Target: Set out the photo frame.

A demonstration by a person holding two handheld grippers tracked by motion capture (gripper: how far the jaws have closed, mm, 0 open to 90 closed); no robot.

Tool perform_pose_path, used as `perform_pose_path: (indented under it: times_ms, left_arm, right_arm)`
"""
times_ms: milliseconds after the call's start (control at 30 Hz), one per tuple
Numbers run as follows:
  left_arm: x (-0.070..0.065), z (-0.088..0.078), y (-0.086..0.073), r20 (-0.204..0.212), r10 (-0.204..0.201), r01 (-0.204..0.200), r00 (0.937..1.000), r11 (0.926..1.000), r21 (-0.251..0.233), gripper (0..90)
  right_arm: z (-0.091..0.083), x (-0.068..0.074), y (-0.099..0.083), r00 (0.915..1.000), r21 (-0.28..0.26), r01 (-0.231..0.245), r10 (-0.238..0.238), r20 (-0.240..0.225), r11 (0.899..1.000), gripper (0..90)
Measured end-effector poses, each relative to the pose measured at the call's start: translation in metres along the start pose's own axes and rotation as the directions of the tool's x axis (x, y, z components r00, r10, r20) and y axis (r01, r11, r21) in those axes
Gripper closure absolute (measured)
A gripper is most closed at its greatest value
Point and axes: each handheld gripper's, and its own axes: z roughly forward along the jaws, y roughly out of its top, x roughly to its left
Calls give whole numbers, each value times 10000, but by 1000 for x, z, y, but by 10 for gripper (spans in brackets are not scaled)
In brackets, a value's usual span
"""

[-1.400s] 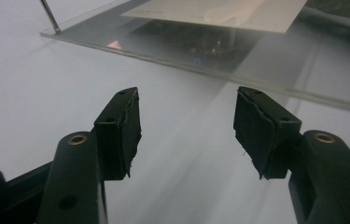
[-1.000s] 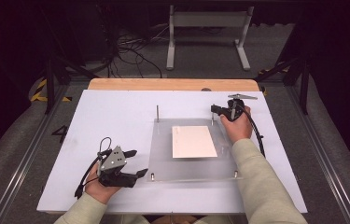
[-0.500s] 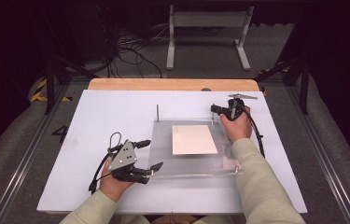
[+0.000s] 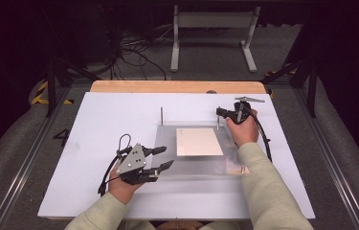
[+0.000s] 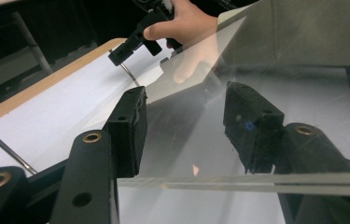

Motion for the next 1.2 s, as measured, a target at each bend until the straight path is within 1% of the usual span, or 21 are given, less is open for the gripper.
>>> perform_pose_path:
  times_ms: [100, 167, 300, 367, 400, 433, 467, 533, 567, 667, 700, 767, 800, 867, 900, 933, 1000, 1067, 1133, 1167, 1200]
  left_arm:
    - [1, -1, 1, -63, -2, 2, 10000, 10000, 83, 497]
    - [3, -2, 2, -56, 24, -23, 10000, 9999, 163, 497]
    - [5, -3, 2, -115, 16, -13, 9999, 9997, 232, 496]
    - [6, -4, 2, -152, -39, 42, 9999, 9997, 221, 496]
    - [6, -4, 3, -146, -3, 7, 9999, 9997, 264, 496]
    - [6, -4, 3, -158, -11, 15, 9999, 9997, 235, 496]
    - [6, -3, 3, -160, -72, 76, 9998, 9997, 222, 496]
    - [7, -4, 4, -141, -47, 50, 9999, 9997, 258, 496]
    - [7, -4, 4, -113, -30, 34, 9999, 9996, 292, 496]
    - [8, -4, 5, -121, 11, -7, 9999, 9995, 319, 497]
    - [8, -4, 6, -117, -49, 53, 9999, 9994, 332, 497]
    - [9, -4, 7, -105, 8, -4, 9999, 9994, 352, 500]
    - [9, -5, 7, -122, 50, -45, 9999, 9993, 383, 501]
    - [10, -6, 8, -128, 61, -55, 9999, 9989, 461, 506]
    - [11, -6, 9, -170, 214, -205, 9996, 9986, 495, 508]
    - [11, -6, 9, -160, 178, -170, 9997, 9986, 508, 510]
    - [12, -7, 10, -150, 119, -111, 9998, 9986, 525, 512]
    - [13, -7, 10, -132, 158, -151, 9998, 9984, 538, 513]
    - [13, -7, 10, -123, 167, -161, 9998, 9984, 546, 514]
    - [14, -7, 11, -117, 279, -271, 9995, 9979, 597, 516]
    - [14, -8, 11, -134, 283, -275, 9995, 9977, 622, 518]
  right_arm:
    - [-1, 1, 0, 10000, 6, 0, 0, 51, 10000, 853]
    - [-2, 4, 0, 9996, 67, 164, -165, 219, 9998, 852]
    - [-3, 4, 1, 9997, 77, 152, -154, 187, 9999, 849]
    - [-7, 2, 2, 10000, 278, 65, -66, 43, 9996, 833]
    - [-9, 1, 2, 9999, 658, 108, -109, 11, 9978, 777]
    - [-12, 0, 1, 9995, 792, 296, -306, 115, 9964, 727]
    - [-14, -1, 1, 9985, 727, 505, -518, 162, 9961, 690]
    - [-29, -1, -1, 9964, 378, 844, -847, 73, 9957, 626]
    - [-29, -1, -1, 9964, 378, 844, -847, 73, 9957, 626]
    - [-47, 2, -3, 9931, -26, 1171, -1171, -32, 9931, 576]
    - [-54, 3, -4, 9910, -170, 1337, -1337, -30, 9909, 567]
    - [-68, 10, -7, 9829, -339, 1841, -1843, -44, 9823, 555]
    - [-73, 12, -8, 9804, -400, 1968, -1972, -54, 9796, 558]
    - [-88, 18, -12, 9757, -539, 2157, -2173, -263, 9750, 568]
    - [-93, 21, -13, 9728, -656, 2272, -2296, -315, 9716, 567]
    - [-100, 24, -15, 9696, -710, 2386, -2417, -386, 9685, 559]
    - [-112, 29, -17, 9666, -720, 2462, -2503, -554, 9665, 518]
    - [-124, 31, -20, 9674, -781, 2378, -2434, -707, 9682, 492]
    - [-135, 33, -23, 9660, -1098, 2320, -2422, -905, 9665, 487]
    - [-140, 35, -25, 9648, -1289, 2338, -2463, -917, 9637, 486]
    - [-143, 36, -26, 9630, -1217, 2413, -2530, -929, 9628, 473]
